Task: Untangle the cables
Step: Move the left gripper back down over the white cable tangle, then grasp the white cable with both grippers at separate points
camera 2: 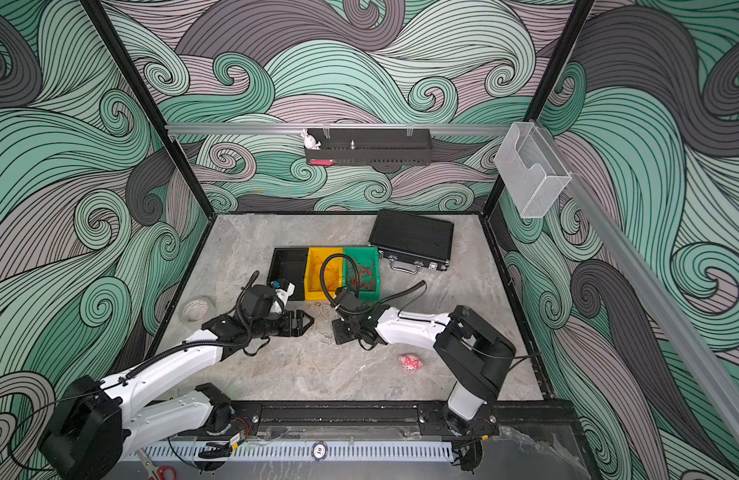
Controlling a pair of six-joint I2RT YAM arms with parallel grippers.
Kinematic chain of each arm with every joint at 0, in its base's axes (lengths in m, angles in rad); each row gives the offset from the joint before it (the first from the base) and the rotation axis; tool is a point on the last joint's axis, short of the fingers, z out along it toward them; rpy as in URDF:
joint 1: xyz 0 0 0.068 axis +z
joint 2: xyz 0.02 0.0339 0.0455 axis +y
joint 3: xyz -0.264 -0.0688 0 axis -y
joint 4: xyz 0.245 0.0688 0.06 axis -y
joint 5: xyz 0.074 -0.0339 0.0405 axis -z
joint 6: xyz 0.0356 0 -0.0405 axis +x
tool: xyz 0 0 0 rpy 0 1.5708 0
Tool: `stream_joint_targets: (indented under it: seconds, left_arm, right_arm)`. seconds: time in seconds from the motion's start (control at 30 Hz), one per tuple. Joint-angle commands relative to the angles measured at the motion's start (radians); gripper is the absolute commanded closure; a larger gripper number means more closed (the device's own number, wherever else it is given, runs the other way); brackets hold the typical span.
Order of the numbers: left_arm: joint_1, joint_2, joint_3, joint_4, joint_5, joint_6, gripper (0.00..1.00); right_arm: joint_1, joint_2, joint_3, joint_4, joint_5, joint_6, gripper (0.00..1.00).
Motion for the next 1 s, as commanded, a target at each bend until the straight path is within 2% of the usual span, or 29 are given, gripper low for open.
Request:
stream_joint_targets:
  seconds: [0.0,0.23,0.43,0.63,0.77,0.9,0.97]
  left_arm:
    - [-0.010,0.033,-0.001,0.060,0.035,-0.030,0.20]
    - [-0.024,0.113,-0.008,0.119,0.031,-0.037,0.21]
    - [-0.027,0.202,-0.003,0.163,0.027,-0.037,0.36]
    - [-0.033,0.276,0.026,0.190,0.001,-0.028,0.38]
    - [-0.036,0.318,0.025,0.223,-0.006,-0.031,0.40]
    - [-0.038,0.381,0.032,0.252,0.001,-0.035,0.49]
    - [-0.038,0.395,0.034,0.264,0.001,-0.038,0.55]
  right_arm:
    - [-0.014,-0.050,-0.031,0.047,-0.066,-0.016,1.00]
    - [-0.016,-0.071,-0.049,0.077,-0.154,-0.033,1.00]
    - [-0.016,-0.086,-0.055,0.080,-0.181,-0.031,1.00]
    - [-0.016,-0.129,-0.064,0.056,-0.170,-0.033,0.99]
    - [-0.020,-0.179,-0.074,0.015,-0.127,-0.042,0.90]
    - [-0.041,-0.234,-0.086,-0.039,-0.078,-0.037,0.68]
    - [-0.059,-0.259,-0.102,-0.050,-0.053,-0.028,0.61]
